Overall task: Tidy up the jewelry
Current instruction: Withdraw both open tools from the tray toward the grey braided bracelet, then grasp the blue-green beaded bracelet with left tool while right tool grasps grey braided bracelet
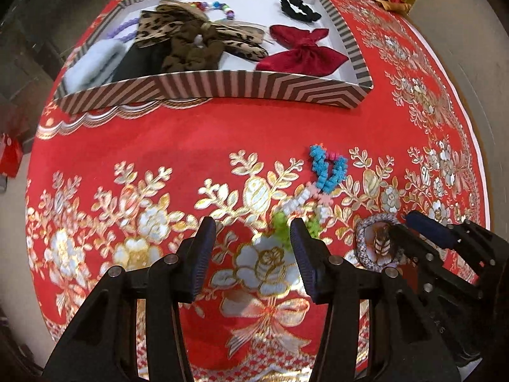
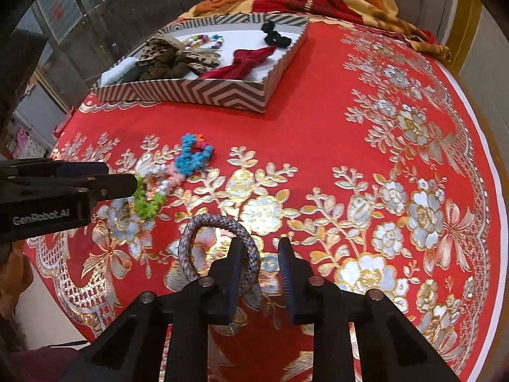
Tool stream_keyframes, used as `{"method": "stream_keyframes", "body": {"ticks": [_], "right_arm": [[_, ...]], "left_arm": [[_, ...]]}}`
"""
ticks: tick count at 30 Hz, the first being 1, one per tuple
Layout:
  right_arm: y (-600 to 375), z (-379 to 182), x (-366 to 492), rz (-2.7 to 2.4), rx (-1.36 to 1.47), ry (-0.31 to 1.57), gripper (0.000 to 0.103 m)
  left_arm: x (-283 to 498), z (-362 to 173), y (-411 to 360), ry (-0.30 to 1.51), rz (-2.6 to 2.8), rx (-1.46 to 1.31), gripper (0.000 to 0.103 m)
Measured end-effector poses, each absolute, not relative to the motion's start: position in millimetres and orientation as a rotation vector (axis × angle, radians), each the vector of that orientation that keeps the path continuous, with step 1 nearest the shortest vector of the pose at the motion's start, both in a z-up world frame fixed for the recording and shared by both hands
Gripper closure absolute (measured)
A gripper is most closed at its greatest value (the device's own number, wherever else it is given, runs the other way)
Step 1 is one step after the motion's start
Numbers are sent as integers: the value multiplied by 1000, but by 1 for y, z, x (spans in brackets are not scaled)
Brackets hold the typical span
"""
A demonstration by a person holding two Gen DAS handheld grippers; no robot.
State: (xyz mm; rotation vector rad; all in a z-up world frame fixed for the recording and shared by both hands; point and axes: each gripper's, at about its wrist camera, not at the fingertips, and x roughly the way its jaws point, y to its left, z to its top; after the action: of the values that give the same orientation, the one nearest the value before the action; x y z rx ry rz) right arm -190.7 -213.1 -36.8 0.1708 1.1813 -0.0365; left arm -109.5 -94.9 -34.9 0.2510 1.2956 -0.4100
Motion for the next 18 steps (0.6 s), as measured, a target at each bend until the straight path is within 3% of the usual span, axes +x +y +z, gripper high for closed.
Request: {"method": "stream_keyframes", "body": {"ticks": [9,10,11,13,18], "right_arm": [[-212,-37,-188,-11,178,1169,81],[-211,-37,-187,-3,172,1170,84],[-211,-38,-187,-1,168,1170,92],[-214,-39,-187,3,181,1168,94],[-221,-34,-189,10,224,1156,95]], "left_arm": [[-100,-43,-108,1291,-427,254,55],[-100,-42,-109,1288,-440,247,58],[-99,-42,-109,1282,-448,242,74],[-99,-42,-113,1277,-459,251,88],[-96,-39,-111,1308,-485,207,97]]}}
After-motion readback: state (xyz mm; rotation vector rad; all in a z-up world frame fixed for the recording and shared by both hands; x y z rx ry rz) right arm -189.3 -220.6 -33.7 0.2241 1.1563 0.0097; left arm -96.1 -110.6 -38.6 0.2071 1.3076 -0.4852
